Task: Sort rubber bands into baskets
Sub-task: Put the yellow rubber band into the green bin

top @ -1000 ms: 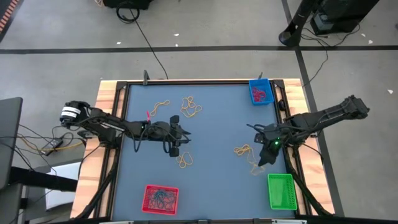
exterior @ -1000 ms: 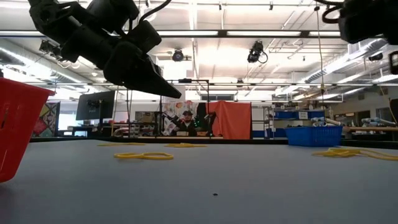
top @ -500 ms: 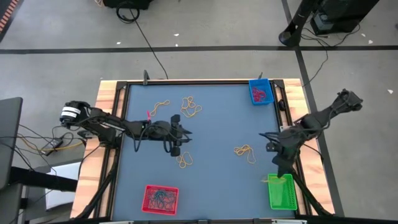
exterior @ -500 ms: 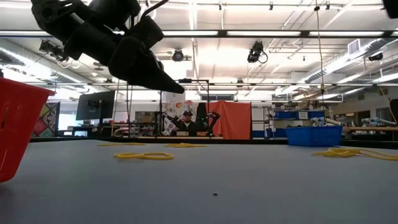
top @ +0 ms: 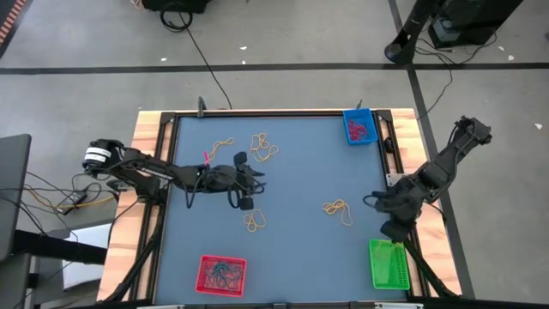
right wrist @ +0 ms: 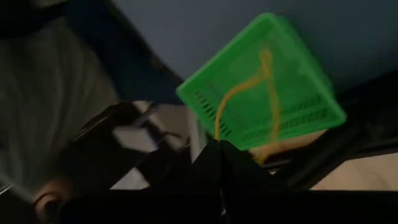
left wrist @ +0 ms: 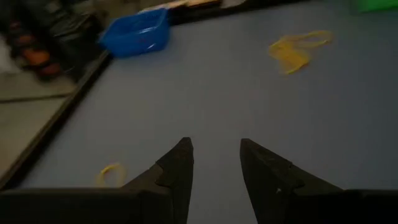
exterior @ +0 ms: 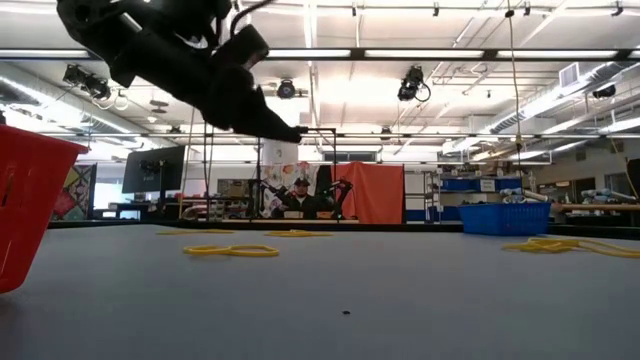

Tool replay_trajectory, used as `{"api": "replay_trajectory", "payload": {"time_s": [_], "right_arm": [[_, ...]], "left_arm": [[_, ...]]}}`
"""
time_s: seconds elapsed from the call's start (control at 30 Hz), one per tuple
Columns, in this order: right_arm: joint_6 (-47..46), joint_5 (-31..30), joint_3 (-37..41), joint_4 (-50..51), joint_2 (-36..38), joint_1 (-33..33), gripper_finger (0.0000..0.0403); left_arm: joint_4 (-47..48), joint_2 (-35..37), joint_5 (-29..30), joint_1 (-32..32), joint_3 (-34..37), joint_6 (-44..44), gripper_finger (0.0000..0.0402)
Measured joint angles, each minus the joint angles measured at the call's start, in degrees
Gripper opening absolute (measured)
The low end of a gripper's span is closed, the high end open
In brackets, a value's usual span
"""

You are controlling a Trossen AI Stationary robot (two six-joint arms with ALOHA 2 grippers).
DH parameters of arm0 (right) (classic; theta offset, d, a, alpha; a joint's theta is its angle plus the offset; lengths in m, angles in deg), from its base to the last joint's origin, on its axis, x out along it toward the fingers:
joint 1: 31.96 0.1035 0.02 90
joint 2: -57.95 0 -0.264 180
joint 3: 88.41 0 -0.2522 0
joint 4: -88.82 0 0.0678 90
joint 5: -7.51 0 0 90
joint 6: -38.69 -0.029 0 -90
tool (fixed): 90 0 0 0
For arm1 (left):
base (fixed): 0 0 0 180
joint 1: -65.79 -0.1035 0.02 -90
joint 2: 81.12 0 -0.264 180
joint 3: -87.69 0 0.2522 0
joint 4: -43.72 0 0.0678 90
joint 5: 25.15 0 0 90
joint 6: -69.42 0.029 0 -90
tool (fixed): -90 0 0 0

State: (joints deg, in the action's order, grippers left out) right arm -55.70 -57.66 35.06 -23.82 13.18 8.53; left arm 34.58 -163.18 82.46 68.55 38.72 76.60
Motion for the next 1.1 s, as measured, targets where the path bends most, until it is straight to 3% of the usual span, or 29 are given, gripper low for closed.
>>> {"api": "replay_trajectory", "payload": {"time_s": [0.27,0.47,0.67,0.83,0.93,1.1], "right_arm": [[0.24,-2.53,0.02,5.78,-7.28,2.65,0.0064],[2.87,-5.91,0.04,5.2,-10.44,2.63,0.0113],[10.53,-23.6,0.07,-1.68,-9.99,2.6,0.0134],[26.18,-48.56,0.07,-13.27,-10.93,3.09,0.0131],[35.51,-61.02,0.07,-20.11,-13.1,3.32,0.0131],[45.42,-70.57,0.07,-26.56,-17.01,1.74,0.0129]], "left_arm": [[19.98,-0.02,-1.45,-7.45,-5.7,-10.55,0.0138],[30.01,-0.02,-4.91,-11.48,-10.24,-10.59,0.0138],[43.4,0.0,-12.22,-16.3,-15.44,-6.97,0.0138],[45.19,-0.02,-17.67,-23.72,-15.78,-4.09,0.0138],[48.24,-0.02,-17.87,-29.52,-15.76,-4.63,0.0138],[53.13,-0.24,-17.65,-39.04,-15.62,-3.93,0.0138]]}}
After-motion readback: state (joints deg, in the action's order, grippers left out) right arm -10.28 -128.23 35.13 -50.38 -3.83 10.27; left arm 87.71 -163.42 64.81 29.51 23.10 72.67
